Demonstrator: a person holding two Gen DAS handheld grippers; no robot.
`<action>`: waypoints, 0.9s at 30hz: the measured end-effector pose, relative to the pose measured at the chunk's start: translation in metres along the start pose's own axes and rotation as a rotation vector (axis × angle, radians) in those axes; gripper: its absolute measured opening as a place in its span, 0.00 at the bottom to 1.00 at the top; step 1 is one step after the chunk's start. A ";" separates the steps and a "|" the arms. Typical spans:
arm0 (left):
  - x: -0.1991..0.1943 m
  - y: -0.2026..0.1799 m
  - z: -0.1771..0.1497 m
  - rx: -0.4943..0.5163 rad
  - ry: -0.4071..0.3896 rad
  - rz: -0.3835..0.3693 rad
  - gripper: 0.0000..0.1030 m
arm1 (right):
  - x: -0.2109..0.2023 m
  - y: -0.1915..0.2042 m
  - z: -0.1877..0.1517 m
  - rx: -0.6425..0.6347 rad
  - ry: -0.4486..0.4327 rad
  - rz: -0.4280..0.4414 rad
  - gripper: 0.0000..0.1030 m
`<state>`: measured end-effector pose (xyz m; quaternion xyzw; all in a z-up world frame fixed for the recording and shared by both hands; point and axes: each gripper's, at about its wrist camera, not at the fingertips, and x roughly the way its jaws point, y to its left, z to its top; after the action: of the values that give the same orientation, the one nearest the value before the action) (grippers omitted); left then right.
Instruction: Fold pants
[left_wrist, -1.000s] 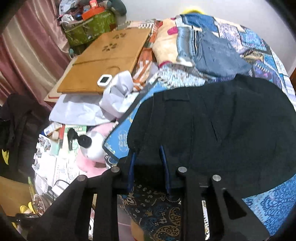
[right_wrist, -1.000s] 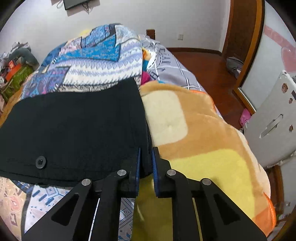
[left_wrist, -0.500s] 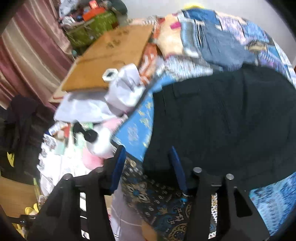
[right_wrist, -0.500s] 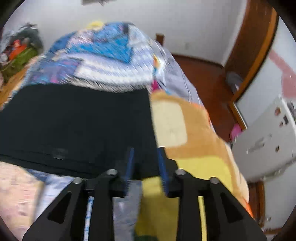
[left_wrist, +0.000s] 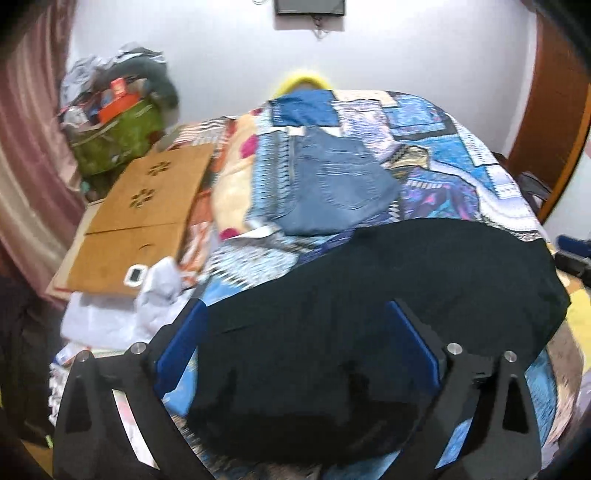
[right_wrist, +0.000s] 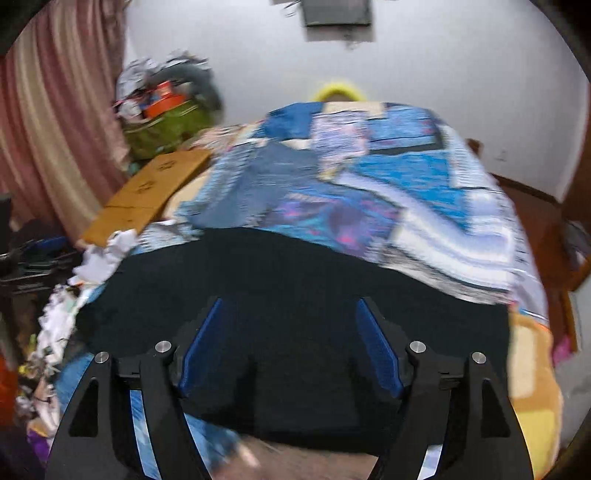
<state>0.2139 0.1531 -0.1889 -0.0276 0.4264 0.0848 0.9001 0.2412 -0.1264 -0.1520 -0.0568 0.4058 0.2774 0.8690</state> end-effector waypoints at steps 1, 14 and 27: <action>0.005 -0.004 0.003 0.001 0.005 -0.011 0.95 | 0.006 0.003 0.001 -0.002 0.011 0.005 0.68; 0.072 -0.063 -0.032 0.132 0.151 -0.019 0.96 | 0.063 0.023 -0.028 -0.105 0.238 -0.019 0.74; 0.033 -0.046 -0.064 0.039 0.153 -0.043 0.95 | 0.027 0.022 -0.062 -0.035 0.186 -0.009 0.81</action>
<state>0.1939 0.1042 -0.2565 -0.0254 0.4948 0.0547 0.8669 0.2020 -0.1161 -0.2100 -0.0992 0.4796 0.2739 0.8277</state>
